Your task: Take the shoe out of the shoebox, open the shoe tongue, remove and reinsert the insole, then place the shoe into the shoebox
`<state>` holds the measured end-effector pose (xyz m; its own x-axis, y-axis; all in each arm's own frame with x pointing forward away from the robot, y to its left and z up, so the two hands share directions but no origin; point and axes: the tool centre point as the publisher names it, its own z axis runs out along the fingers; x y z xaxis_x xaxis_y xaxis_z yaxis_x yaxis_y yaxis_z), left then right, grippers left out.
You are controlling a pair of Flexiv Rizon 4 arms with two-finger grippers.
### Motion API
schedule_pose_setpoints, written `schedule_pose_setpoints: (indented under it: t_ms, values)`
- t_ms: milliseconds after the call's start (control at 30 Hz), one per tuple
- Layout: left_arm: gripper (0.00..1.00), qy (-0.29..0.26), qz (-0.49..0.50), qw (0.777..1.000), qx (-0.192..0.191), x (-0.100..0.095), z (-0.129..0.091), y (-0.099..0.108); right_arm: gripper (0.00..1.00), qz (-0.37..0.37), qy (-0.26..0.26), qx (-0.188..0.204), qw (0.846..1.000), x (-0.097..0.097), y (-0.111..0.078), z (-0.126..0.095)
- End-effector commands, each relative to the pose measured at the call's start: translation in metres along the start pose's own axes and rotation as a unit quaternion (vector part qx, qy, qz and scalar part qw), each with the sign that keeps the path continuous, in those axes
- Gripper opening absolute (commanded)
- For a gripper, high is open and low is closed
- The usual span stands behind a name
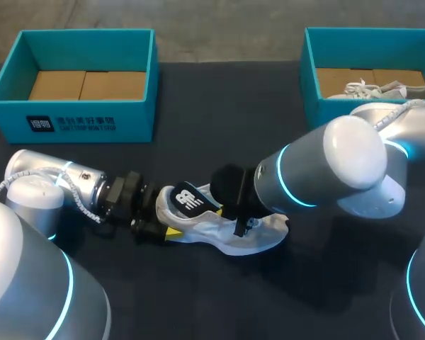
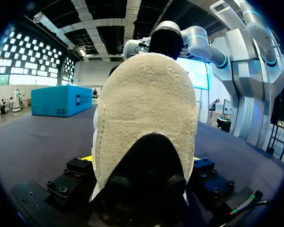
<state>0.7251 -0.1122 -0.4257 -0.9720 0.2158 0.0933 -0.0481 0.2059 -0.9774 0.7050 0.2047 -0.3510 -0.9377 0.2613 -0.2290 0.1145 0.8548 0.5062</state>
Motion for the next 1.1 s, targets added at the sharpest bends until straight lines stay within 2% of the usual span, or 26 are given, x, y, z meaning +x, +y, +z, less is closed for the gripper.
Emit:
schedule_pose_setpoints:
  t_ms: [33,167,200,233,300,333,400,467,633,1100]
  values:
    - [0.00,-0.001,0.000,1.000,0.000,0.000,0.001,0.002,0.33,-0.003,0.014,0.013,1.000,-0.004,0.003,0.000]
    - [0.00,-0.001,0.000,1.000,0.000,0.000,0.001,0.002,0.50,-0.003,0.020,0.020,1.000,-0.005,0.005,0.001]
    - [0.00,-0.001,0.000,1.000,0.000,0.000,0.001,0.002,0.81,-0.004,0.022,0.024,0.999,-0.005,0.006,0.001]
    - [0.00,-0.001,0.000,1.000,0.000,0.000,0.001,0.002,0.85,-0.004,0.022,0.024,0.999,-0.006,0.006,0.000]
    - [0.00,-0.001,0.000,1.000,0.000,0.000,0.001,0.002,0.82,-0.006,0.021,0.029,0.999,-0.007,0.009,-0.003]
    - [0.00,-0.001,0.000,1.000,0.000,0.000,0.001,0.002,0.77,-0.008,0.019,0.031,0.999,-0.007,0.010,-0.004]
    - [0.00,-0.001,0.000,1.000,0.000,0.000,0.001,0.002,0.56,-0.011,0.016,0.034,0.999,-0.008,0.014,-0.008]
    - [0.00,-0.001,0.000,1.000,0.000,0.000,0.001,0.002,0.49,-0.015,0.015,0.037,0.999,-0.009,0.017,-0.012]
    - [0.00,-0.001,0.000,1.000,0.000,0.000,0.001,0.002,0.45,-0.021,0.027,0.054,0.998,-0.009,0.028,-0.021]
    - [0.00,-0.001,0.000,1.000,0.000,0.000,0.001,0.002,0.48,-0.010,0.077,0.100,0.992,-0.008,0.048,-0.041]
